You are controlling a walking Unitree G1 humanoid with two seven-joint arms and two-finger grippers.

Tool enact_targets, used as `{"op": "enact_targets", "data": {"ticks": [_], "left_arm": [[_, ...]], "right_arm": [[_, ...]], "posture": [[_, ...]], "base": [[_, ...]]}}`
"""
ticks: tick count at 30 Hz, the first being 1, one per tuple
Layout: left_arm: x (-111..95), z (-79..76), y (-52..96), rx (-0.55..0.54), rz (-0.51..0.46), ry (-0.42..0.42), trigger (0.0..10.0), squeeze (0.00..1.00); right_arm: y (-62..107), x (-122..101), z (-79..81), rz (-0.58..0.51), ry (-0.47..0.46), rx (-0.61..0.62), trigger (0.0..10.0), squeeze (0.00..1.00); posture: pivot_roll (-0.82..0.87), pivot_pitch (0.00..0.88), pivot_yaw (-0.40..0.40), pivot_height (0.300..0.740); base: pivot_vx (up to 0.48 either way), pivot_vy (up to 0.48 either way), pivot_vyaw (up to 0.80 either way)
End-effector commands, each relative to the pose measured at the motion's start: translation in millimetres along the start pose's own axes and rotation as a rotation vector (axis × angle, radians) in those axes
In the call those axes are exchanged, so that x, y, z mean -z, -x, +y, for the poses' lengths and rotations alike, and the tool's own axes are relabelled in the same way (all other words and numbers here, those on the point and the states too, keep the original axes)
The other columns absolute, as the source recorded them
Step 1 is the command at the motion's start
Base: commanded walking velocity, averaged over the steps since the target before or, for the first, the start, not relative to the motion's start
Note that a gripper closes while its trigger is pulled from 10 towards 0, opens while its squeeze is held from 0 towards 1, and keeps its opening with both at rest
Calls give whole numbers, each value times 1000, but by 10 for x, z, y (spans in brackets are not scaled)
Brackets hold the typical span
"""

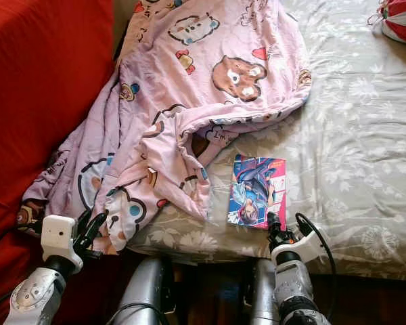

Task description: Clean up the room

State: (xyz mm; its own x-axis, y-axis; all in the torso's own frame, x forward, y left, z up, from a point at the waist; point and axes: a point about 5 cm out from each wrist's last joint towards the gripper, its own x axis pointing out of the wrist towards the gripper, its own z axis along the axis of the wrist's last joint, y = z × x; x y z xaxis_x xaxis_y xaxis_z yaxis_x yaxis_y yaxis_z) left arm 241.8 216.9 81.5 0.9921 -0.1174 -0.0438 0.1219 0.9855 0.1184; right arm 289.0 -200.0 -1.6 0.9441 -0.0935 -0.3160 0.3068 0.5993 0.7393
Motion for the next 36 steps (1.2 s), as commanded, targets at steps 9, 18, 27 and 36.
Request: {"op": "enact_targets", "data": {"ticks": [9,18,27,36], "left_arm": [[27,49,93,18,32,-57,10000,0],[34,34,125,35,41,-68,10000,0],[40,17,136,41,43,-75,10000,0],[103,-30,181,52,65,-78,10000,0]], "right_arm": [[66,266,-26,122,16,39,0,0],[59,289,7,125,6,26,0,0],[36,258,34,115,11,21,0,0],[41,230,8,90,16,41,0,0]], "posture": [[246,323,164,602],[251,321,169,602],[253,319,169,602],[254,311,165,602]], "base": [[0,0,0],[0,0,0],[0,0,0],[0,0,0]]}}
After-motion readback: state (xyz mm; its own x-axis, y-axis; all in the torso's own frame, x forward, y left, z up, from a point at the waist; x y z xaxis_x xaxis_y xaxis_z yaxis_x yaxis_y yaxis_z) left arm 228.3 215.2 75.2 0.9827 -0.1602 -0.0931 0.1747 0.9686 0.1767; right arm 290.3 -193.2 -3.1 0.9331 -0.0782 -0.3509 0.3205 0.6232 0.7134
